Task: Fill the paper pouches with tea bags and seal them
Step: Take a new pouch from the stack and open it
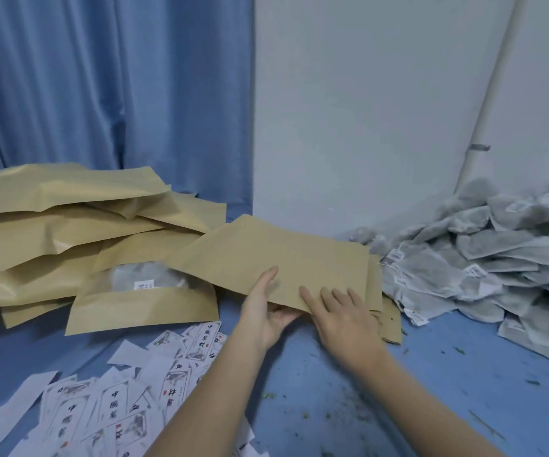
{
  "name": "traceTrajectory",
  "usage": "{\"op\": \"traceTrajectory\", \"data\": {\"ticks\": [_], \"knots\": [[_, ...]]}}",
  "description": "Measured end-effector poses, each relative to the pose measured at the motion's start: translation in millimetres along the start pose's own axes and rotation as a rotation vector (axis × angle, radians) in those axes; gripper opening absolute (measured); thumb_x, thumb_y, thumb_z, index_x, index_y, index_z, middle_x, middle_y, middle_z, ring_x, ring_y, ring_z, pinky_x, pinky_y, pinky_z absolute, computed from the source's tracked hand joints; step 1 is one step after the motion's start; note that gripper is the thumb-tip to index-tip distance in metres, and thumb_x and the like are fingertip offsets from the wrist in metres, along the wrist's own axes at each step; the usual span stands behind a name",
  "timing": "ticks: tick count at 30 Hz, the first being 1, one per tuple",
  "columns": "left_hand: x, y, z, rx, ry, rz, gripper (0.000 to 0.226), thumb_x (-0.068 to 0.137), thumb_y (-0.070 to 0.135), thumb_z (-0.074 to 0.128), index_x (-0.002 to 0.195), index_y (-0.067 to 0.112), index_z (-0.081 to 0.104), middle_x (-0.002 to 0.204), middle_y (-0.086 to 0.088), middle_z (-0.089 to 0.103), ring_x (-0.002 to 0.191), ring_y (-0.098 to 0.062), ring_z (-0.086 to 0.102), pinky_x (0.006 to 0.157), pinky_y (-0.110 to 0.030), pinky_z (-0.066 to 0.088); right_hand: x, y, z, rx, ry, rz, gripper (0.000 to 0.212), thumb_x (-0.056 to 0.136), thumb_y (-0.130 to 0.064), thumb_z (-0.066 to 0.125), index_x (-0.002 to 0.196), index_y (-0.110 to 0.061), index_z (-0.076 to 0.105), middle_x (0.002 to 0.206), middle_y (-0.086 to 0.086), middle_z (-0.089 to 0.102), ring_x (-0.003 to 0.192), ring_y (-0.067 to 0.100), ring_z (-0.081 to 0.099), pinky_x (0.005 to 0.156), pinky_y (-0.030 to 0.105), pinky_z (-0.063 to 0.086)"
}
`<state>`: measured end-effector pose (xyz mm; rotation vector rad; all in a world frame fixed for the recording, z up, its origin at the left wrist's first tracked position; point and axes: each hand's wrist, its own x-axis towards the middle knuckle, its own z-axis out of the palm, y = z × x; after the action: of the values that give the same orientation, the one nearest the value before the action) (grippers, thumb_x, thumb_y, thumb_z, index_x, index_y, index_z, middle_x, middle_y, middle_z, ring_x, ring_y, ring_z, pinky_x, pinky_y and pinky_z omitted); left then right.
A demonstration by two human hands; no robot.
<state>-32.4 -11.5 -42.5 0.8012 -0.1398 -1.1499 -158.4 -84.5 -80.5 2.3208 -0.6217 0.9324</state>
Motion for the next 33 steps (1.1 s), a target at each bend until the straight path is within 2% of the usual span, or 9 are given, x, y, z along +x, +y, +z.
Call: {"op": "traceTrajectory", "data": {"ticks": [5, 9, 14, 17, 23, 25, 28, 30, 33], "knots": [[-37.0, 4.6, 16.8, 0.066, 0.060, 0.228, 0.028, 0.094, -0.009, 0.041, 0.112, 0.008, 0.053, 0.102, -0.013, 0.063, 0.083, -0.025, 0.061, 0.062, -0.034, 0.055, -9.3, -8.8, -48.1, 0.069, -0.175, 0.045, 0.044, 0.088, -0.039, 0.051, 0.127, -0.021, 0.058, 0.109, 0.010, 0.066, 0.097, 0.027, 0.065, 0.090, 0.042, 0.049], [-69.8, 11.3, 26.3, 0.491, 0.183, 0.562, 0.027, 0.093, -0.004, 0.045, 0.115, 0.009, 0.053, 0.120, -0.015, 0.060, 0.104, -0.026, 0.058, 0.090, -0.034, 0.046, 0.7, -10.0, -101.8, 0.721, -0.544, 0.323, 0.071, 0.084, -0.068, 0.025, 0.146, -0.032, 0.026, 0.151, 0.002, 0.030, 0.137, 0.016, 0.027, 0.107, 0.026, 0.019], [-112.3, 19.9, 18.7, 1.293, 0.216, 1.151, 0.058, 0.087, -0.010, 0.039, 0.139, 0.014, 0.043, 0.094, -0.005, 0.063, 0.080, -0.021, 0.053, 0.074, -0.020, 0.031, 24.0, -6.4, -178.7, 1.492, -0.128, 0.851, 0.033, 0.092, -0.049, 0.045, 0.108, -0.024, 0.059, 0.114, 0.002, 0.065, 0.096, 0.013, 0.065, 0.083, 0.034, 0.056], [-134.6, 16.6, 6.5, 1.681, 0.168, 1.346, 0.095, 0.074, -0.022, 0.038, 0.145, 0.040, 0.025, 0.125, -0.007, 0.053, 0.099, -0.026, 0.049, 0.079, -0.029, 0.038, 18.1, 8.2, -212.3, 1.925, 0.070, 0.979, 0.036, 0.091, -0.050, 0.045, 0.096, -0.017, 0.060, 0.085, 0.000, 0.072, 0.080, 0.018, 0.070, 0.071, 0.043, 0.059], [-152.9, -1.2, -21.4, 1.998, 0.286, 1.526, 0.099, 0.058, -0.032, 0.042, 0.137, 0.028, 0.047, 0.120, -0.026, 0.056, 0.091, -0.040, 0.056, 0.079, -0.047, 0.048, -18.7, 26.4, -214.4, 1.717, 0.238, 1.268, 0.024, 0.093, -0.022, 0.055, 0.083, -0.002, 0.065, 0.076, 0.001, 0.069, 0.067, 0.019, 0.065, 0.058, 0.026, 0.049], [-154.9, -8.0, -26.4, 2.101, 0.300, 1.479, 0.098, 0.061, -0.031, 0.046, 0.140, 0.026, 0.045, 0.126, -0.027, 0.052, 0.099, -0.043, 0.054, 0.083, -0.050, 0.047, -31.2, 25.8, -205.1, 1.604, 0.224, 1.354, 0.017, 0.087, -0.013, 0.058, 0.079, 0.002, 0.062, 0.071, 0.010, 0.054, 0.063, 0.024, 0.049, 0.052, 0.026, 0.038], [-153.4, -21.6, -30.4, 2.346, 0.222, 0.854, 0.102, 0.077, -0.003, 0.056, 0.150, 0.033, -0.006, 0.155, -0.018, 0.003, 0.141, -0.041, 0.007, 0.111, -0.057, 0.015, -45.2, 23.1, -197.8, 1.669, 0.189, 1.469, 0.015, 0.085, -0.007, 0.063, 0.081, 0.008, 0.062, 0.077, 0.010, 0.065, 0.060, 0.023, 0.060, 0.052, 0.027, 0.052], [-155.8, -31.0, -27.8, 2.139, 0.039, 0.503, 0.110, 0.074, 0.018, 0.064, 0.148, 0.029, -0.018, 0.154, -0.011, -0.023, 0.143, -0.030, -0.019, 0.115, -0.051, -0.005, -49.9, 17.8, -196.9, 1.727, 0.175, 1.487, 0.006, 0.083, -0.005, 0.065, 0.080, 0.000, 0.066, 0.080, 0.008, 0.069, 0.060, 0.014, 0.066, 0.056, 0.024, 0.057], [-167.1, -48.9, -6.1, 1.588, -0.164, 0.609, 0.100, 0.068, 0.035, 0.062, 0.151, 0.026, 0.007, 0.158, 0.002, -0.007, 0.145, -0.014, -0.007, 0.118, -0.040, 0.005, -51.1, 5.0, -195.3, 1.766, 0.186, 1.482, 0.005, 0.080, -0.003, 0.068, 0.084, 0.001, 0.068, 0.078, 0.008, 0.068, 0.057, 0.010, 0.066, 0.050, 0.019, 0.053]]}}
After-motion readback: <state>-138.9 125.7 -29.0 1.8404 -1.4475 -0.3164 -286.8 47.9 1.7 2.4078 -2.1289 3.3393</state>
